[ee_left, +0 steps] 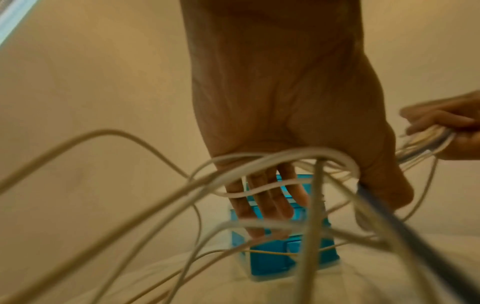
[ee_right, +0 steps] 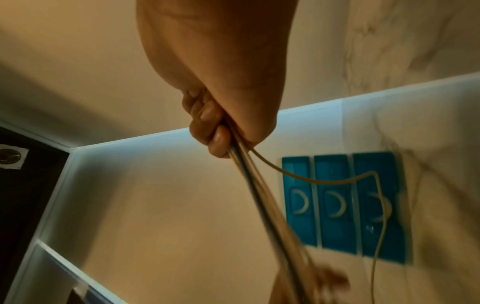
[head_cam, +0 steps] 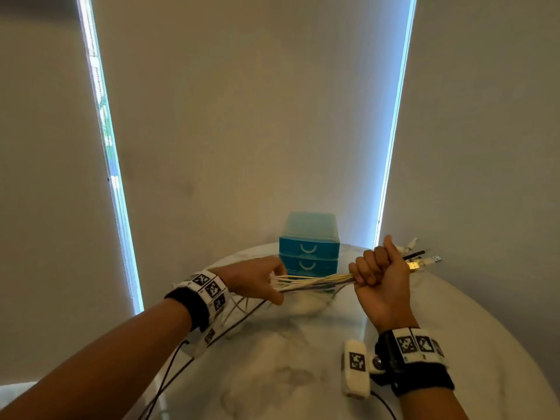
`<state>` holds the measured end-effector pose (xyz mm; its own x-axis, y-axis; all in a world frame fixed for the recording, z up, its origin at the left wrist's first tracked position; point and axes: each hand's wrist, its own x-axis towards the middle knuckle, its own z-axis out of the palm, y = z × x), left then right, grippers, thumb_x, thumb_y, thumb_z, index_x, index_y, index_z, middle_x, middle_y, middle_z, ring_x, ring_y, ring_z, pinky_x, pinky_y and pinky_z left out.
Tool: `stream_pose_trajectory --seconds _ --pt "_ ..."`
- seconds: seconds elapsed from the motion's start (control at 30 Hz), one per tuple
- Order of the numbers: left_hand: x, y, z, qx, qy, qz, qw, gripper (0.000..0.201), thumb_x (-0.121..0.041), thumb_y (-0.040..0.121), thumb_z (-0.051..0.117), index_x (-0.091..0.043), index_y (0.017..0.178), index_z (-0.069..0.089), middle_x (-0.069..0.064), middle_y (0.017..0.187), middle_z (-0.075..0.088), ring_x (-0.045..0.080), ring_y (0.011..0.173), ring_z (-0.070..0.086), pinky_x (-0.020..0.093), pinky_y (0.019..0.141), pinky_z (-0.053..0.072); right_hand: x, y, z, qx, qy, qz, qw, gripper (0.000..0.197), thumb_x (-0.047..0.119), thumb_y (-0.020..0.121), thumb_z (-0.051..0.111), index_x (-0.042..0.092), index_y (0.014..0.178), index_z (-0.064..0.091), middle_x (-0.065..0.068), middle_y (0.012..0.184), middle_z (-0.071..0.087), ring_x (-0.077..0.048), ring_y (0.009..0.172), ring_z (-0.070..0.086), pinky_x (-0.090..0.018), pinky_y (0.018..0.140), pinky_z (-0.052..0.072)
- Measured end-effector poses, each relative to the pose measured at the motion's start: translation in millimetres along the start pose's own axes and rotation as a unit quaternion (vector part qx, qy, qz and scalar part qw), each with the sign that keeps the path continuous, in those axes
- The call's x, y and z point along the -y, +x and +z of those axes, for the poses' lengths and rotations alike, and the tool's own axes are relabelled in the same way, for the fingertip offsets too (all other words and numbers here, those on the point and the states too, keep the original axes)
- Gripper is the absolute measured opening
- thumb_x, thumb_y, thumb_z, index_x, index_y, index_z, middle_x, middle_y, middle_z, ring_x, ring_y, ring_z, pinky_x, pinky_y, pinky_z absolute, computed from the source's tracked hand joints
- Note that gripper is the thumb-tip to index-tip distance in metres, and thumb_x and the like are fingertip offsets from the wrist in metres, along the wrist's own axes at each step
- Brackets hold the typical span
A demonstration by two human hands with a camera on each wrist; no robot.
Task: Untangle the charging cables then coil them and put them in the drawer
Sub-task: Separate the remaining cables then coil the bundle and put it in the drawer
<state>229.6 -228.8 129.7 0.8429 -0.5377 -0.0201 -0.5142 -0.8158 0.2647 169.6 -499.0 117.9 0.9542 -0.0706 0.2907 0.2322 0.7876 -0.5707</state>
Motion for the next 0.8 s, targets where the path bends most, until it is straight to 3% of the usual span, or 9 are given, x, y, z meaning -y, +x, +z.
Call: stream_pose_trajectory --seconds 0.1,0.17,0.27,0.33,0.4,0.57,0.67,0.73,0.8 --pt "-25.1 9.1 15.3 0.026 -0.056 0.106 0.992 0.107 -0.038 0.081 0.092 -0.031 0.164 0.025 -0.008 0.166 0.034 0.011 0.146 0.037 0.028 0.124 0.029 -11.5 3.2 25.0 0.032 0.004 0.022 0.999 0.065 0.041 0.114 0.044 0.023 0.055 0.027 0.004 0.046 0.020 -0.011 0.039 0.020 -0.031 0.050 0.019" --pt "-47.4 12.7 22.2 0.045 -0.075 0.143 0.986 0.091 -0.045 0.081 0.090 -0.033 0.158 0.042 -0.010 0.160 0.047 0.008 0.141 0.045 0.029 0.124 0.032 -13.0 7.5 42.3 0.045 -0.017 0.041 0.998 0.066 0.041 0.115 0.043 0.023 0.053 0.027 0.005 0.046 0.020 -0.009 0.037 0.020 -0.030 0.050 0.015" --pt "-47.1 9.7 27.1 0.078 -0.143 0.130 0.978 0.031 -0.040 0.086 0.085 -0.023 0.111 0.079 -0.008 0.114 0.079 0.004 0.103 0.070 0.032 0.105 0.051 4.5 16.7 48.8 0.038 -0.050 0.045 0.997 0.068 0.040 0.115 0.042 0.023 0.051 0.028 0.006 0.046 0.021 -0.008 0.037 0.020 -0.028 0.047 0.017" --pt "-25.4 4.3 25.4 0.083 -0.195 0.094 0.973 0.021 -0.031 0.089 0.084 -0.014 0.099 0.077 0.003 0.092 0.079 0.008 0.078 0.071 0.030 0.088 0.057 20.9 23.0 42.6 0.015 -0.049 0.038 0.998 0.067 0.041 0.115 0.042 0.024 0.051 0.028 0.006 0.046 0.020 -0.009 0.037 0.020 -0.028 0.046 0.019" --pt "2.6 -5.6 14.7 0.052 -0.202 0.054 0.977 0.015 -0.033 0.091 0.082 -0.021 0.091 0.073 0.001 0.082 0.072 0.009 0.067 0.065 0.028 0.074 0.057 31.8 27.5 34.7 -0.016 -0.052 0.028 0.998 0.066 0.041 0.114 0.042 0.024 0.052 0.027 0.005 0.045 0.020 -0.010 0.038 0.020 -0.027 0.045 0.022" --pt "89.9 -37.9 -34.2 0.062 -0.072 -0.070 0.993 0.025 -0.054 0.084 0.079 -0.029 0.086 0.073 -0.002 0.077 0.074 0.010 0.066 0.065 0.028 0.075 0.052 32.6 32.8 25.4 -0.071 -0.060 0.016 0.996 0.064 0.046 0.114 0.041 0.024 0.056 0.026 0.004 0.048 0.021 -0.012 0.042 0.020 -0.028 0.047 0.026" --pt "126.1 -54.8 -62.8 -0.014 0.025 -0.129 0.991 0.036 -0.060 0.089 0.076 -0.028 0.072 0.072 -0.009 0.062 0.069 0.006 0.057 0.062 0.027 0.070 0.050 8.0 31.7 31.7 -0.059 -0.089 0.027 0.994 0.063 0.048 0.114 0.042 0.023 0.059 0.025 0.003 0.050 0.019 -0.014 0.044 0.022 -0.031 0.052 0.029" --pt "135.9 -55.9 -85.3 -0.116 0.148 -0.167 0.968 0.041 -0.057 0.095 0.070 -0.028 0.065 0.066 -0.011 0.059 0.063 0.011 0.065 0.065 0.029 0.073 0.049 -10.3 30.2 38.4 -0.043 -0.087 0.029 0.995 0.063 0.050 0.114 0.042 0.022 0.059 0.027 0.002 0.049 0.020 -0.015 0.045 0.023 -0.032 0.054 0.034" --pt "141.9 -58.3 -108.3 -0.199 0.288 -0.170 0.921 0.036 -0.054 0.099 0.063 -0.029 0.073 0.060 -0.010 0.072 0.064 0.019 0.086 0.068 0.035 0.087 0.045 -18.8 31.4 43.8 -0.038 -0.065 0.024 0.997 0.064 0.052 0.113 0.042 0.022 0.058 0.030 0.003 0.049 0.021 -0.015 0.046 0.025 -0.031 0.057 0.037"
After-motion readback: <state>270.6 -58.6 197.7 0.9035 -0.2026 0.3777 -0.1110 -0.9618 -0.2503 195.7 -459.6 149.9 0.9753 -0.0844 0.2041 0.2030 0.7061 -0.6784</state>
